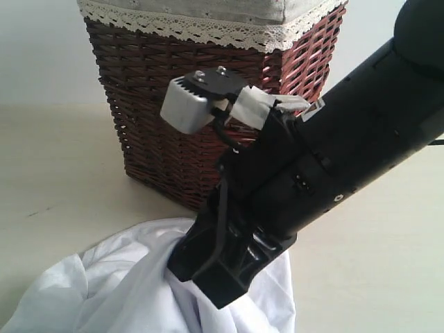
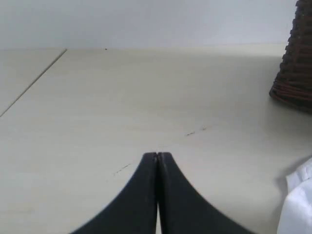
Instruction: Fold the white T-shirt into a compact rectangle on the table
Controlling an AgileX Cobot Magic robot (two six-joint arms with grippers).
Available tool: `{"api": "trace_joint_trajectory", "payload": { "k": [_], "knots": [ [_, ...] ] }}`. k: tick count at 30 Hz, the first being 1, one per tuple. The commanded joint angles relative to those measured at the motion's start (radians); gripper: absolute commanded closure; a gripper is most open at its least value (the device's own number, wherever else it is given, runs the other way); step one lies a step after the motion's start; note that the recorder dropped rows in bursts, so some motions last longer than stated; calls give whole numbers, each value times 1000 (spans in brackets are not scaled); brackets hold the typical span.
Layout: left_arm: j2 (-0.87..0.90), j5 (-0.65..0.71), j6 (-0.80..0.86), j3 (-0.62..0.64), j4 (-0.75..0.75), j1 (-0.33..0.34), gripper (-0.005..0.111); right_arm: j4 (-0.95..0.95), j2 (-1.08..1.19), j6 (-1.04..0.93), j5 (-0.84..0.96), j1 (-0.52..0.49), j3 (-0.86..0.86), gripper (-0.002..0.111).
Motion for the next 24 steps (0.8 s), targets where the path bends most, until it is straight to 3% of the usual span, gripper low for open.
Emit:
{"api": "trace_joint_trajectory", "payload": {
  "k": [1,9,11,15,18,20,24],
  "knots": [
    [-5,-8,1,-1,2,-7,107,-59,0,22,-14,1,-1,108],
    [-5,-8,1,-1,2,-7,107,-95,0,281,-41,1,-8,108],
    [-5,-8,1,-1,2,-7,107,4,0,219,47,1,-32,108],
    [-5,-8,1,-1,2,-7,107,449,0,-45,286,1,-83,108],
    [-5,-8,1,-1,2,-7,107,725,0,-178,302,1,-119,108],
    [-5,-8,1,-1,2,-7,107,805,0,-221,302,1,-147,108],
    [-5,-8,1,-1,2,-7,107,770,0,-222,211,1,-165,108]
  ]
}}
